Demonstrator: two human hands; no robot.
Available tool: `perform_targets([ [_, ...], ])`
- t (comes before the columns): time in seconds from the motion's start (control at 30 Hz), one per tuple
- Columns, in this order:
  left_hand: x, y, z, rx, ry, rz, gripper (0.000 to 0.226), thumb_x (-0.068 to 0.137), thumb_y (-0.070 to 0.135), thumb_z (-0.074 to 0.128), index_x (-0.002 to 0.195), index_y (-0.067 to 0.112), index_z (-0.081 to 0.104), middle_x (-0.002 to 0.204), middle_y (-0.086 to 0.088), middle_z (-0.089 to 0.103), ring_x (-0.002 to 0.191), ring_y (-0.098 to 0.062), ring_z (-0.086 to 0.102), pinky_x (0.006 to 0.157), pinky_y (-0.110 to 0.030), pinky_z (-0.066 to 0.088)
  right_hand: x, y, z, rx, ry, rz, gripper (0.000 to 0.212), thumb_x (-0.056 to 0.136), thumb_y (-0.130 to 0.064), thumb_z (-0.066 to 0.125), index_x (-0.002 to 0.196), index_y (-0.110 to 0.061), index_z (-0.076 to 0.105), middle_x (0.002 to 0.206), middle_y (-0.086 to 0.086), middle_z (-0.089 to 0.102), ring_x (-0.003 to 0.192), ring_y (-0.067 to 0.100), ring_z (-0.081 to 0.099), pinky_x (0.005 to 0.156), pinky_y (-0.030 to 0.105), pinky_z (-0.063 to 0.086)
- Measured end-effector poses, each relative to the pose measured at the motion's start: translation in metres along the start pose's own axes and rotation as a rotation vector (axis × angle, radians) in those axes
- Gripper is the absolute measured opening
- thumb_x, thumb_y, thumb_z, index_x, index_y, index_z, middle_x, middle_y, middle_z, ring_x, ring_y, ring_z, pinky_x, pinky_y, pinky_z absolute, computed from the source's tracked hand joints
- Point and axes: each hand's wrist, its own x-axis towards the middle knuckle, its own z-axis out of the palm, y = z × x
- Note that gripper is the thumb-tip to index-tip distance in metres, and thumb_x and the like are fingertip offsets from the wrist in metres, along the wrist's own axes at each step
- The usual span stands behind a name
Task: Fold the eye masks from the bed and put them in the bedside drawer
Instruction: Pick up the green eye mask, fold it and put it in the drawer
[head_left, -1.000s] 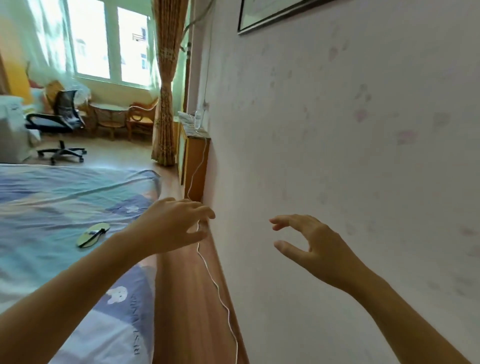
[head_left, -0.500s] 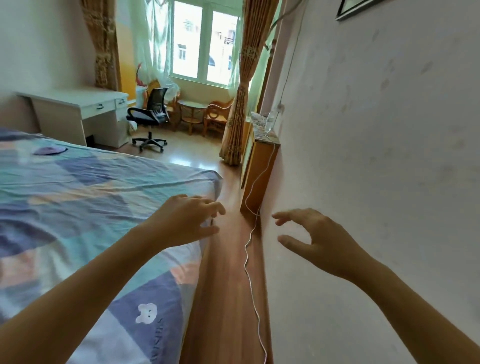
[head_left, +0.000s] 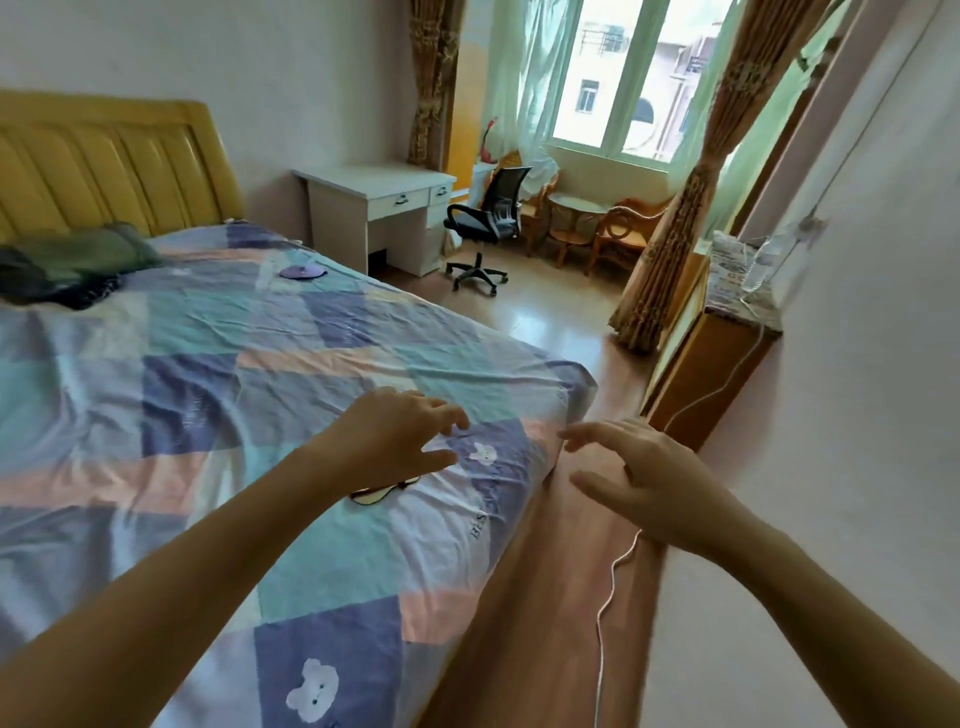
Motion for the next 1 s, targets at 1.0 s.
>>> perform_targets([
  [1.0,0.155,-0.241,0.296,-0.696,-0.358,-1.036,0.026,0.086,0.040,0.056,0.111,0.034,0.057,0.108,0.016,0.063,0.096,-0.007,0.059,0.082,-0.031,0.046,0.422,0.155,0.256,0.110,-0.760,-0.388,0.036,0.092,-0.037,0.054,0.127,-0.031,0.053,0.122,-0.015,0.061,0.112,0.009,0.055,0.092,0.032,0.046],
])
